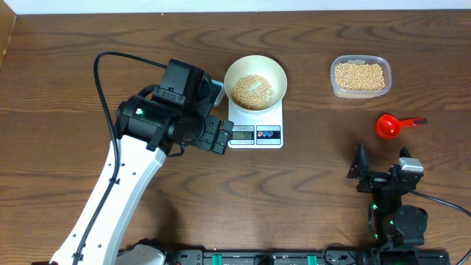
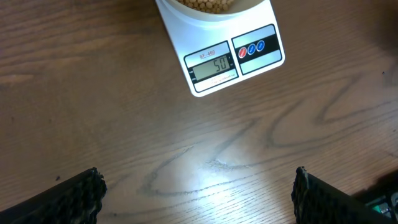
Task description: Scoop item into bowl and weigh 50g on scale
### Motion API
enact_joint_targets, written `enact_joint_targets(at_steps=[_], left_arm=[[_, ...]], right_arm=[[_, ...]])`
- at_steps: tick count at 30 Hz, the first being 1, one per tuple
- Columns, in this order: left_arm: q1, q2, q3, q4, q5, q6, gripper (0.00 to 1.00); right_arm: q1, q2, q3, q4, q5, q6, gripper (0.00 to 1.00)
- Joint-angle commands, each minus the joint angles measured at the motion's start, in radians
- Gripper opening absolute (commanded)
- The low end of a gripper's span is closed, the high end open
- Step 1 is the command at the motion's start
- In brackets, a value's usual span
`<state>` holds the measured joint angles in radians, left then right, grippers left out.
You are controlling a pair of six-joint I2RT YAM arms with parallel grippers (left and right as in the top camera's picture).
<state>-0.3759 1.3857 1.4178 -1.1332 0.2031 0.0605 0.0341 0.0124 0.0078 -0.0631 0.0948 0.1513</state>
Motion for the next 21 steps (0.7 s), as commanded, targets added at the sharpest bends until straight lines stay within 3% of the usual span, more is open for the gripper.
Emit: enact_joint_targets(at_steps=[1,7,11,21], left_arm=[[0.0,-0.007,0.002,-0.003,-0.01,0.014,0.98],[0.0,-0.029,0.002,-0.008,-0.029,0.019,0.98],[0.023,-0.114,0.002,0.08,-0.114,0.019,0.98],[0.288,-0.393,-0.067,0.349,-0.192,0.06,0.98]], right_arm=[[0.009,-0.008,-0.003,-0.001,0.005,-0.011,0.99],[0.009,-0.008,-0.003,-0.001,0.005,-0.011,0.99],[0.009,-0.008,-0.003,-0.001,0.005,-0.011,0.99],[0.009,-0.008,-0.003,-0.001,0.005,-0.011,0.99]])
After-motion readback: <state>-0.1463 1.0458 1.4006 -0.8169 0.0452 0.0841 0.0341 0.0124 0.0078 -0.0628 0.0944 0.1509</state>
